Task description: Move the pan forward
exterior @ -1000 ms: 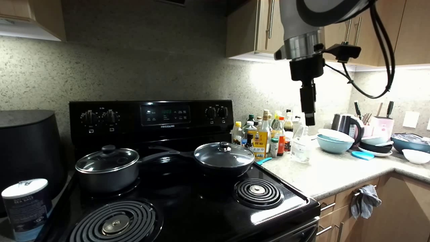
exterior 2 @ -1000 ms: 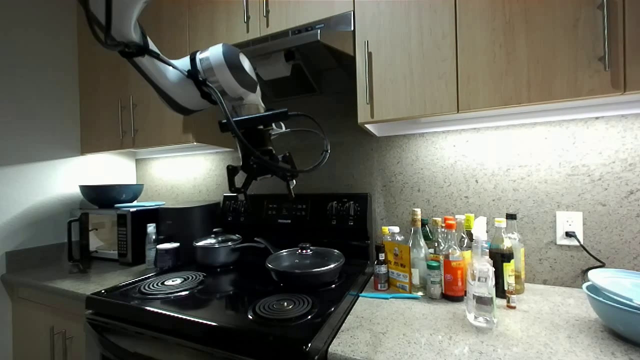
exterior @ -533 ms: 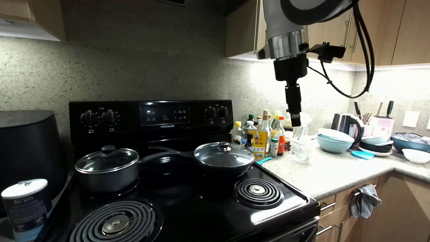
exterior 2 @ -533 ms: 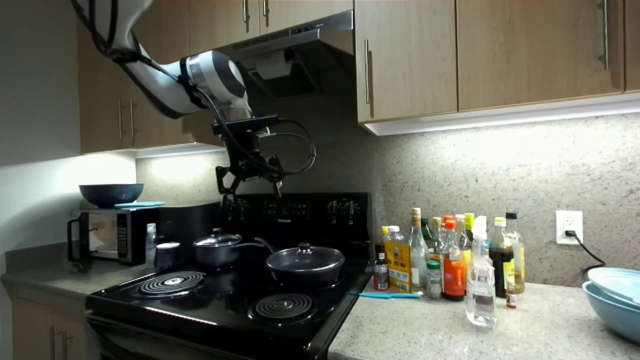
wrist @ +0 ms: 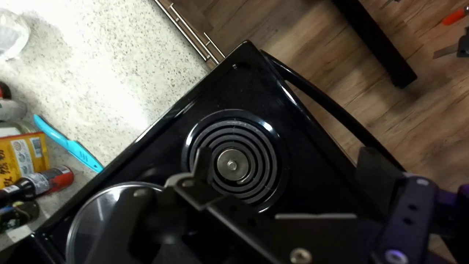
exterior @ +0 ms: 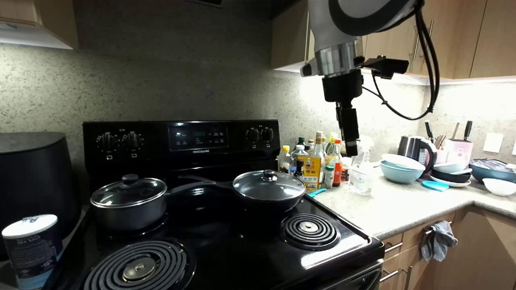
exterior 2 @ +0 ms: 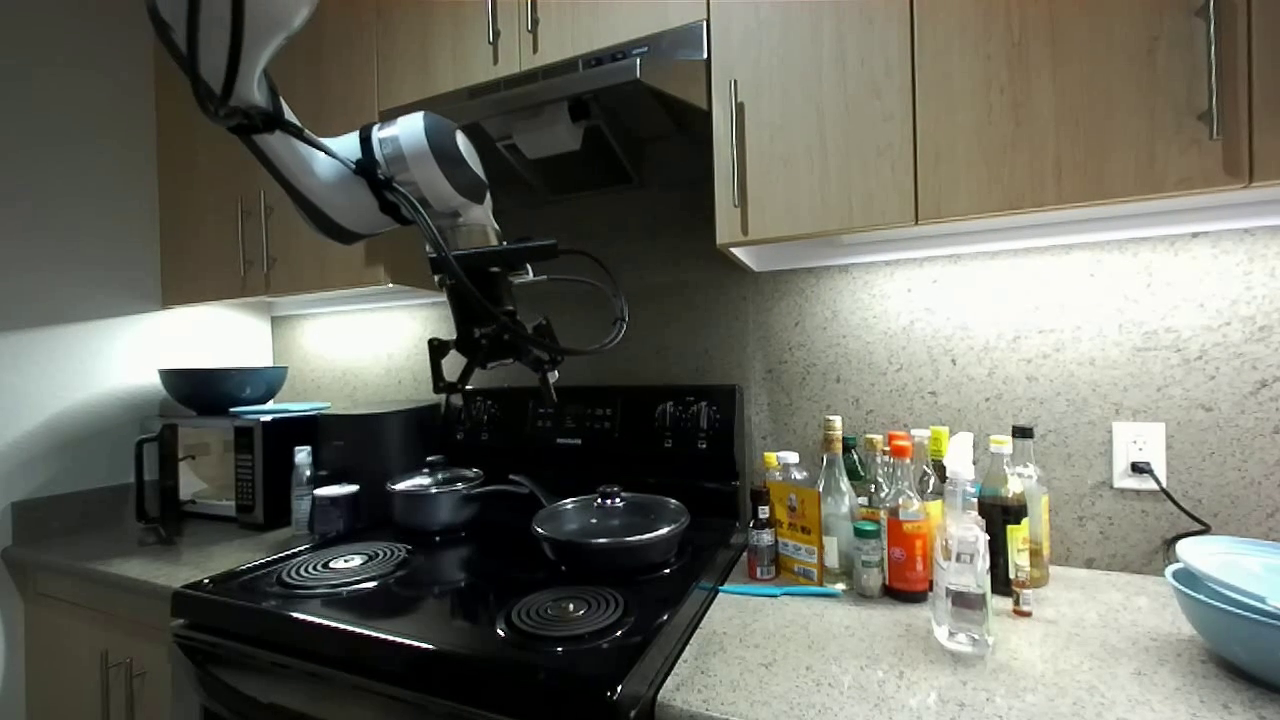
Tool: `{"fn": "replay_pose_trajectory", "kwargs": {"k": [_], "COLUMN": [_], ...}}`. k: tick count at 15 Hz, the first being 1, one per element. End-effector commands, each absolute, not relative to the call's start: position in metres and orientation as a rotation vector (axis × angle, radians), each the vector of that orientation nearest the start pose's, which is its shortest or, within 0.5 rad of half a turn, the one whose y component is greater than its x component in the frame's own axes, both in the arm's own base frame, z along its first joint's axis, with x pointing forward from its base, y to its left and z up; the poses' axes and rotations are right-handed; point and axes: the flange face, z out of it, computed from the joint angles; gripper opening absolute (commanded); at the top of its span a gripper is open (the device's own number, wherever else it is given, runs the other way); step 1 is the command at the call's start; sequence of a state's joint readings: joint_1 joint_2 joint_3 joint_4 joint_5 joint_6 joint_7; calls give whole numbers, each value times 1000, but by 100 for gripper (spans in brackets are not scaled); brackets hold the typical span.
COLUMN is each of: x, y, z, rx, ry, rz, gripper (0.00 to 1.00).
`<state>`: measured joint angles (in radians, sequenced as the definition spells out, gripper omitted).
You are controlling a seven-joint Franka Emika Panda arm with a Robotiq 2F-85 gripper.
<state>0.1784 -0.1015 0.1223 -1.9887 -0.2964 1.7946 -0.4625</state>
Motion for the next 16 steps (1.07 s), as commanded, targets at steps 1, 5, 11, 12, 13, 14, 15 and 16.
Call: {"fn": "replay_pose_trajectory", "kwargs": {"k": [1,5,11,12,13,14,15,16], "x": [521,539,550,552,553,554,558,561], "y": [166,201,210,209,208,210,218,223], "z": [486,473,468,468,469,470,471,470], "rx": [-2972,-2851,-2881,-2885,-2888,-2888,-2899,-2894], "ry": [-1654,-1868,-1845,-1841,-1838,-1833,-1817,-1823], "rz": [259,279,270,268,266,238,170,133], "gripper": [100,100,100,100,100,100,100,100]}}
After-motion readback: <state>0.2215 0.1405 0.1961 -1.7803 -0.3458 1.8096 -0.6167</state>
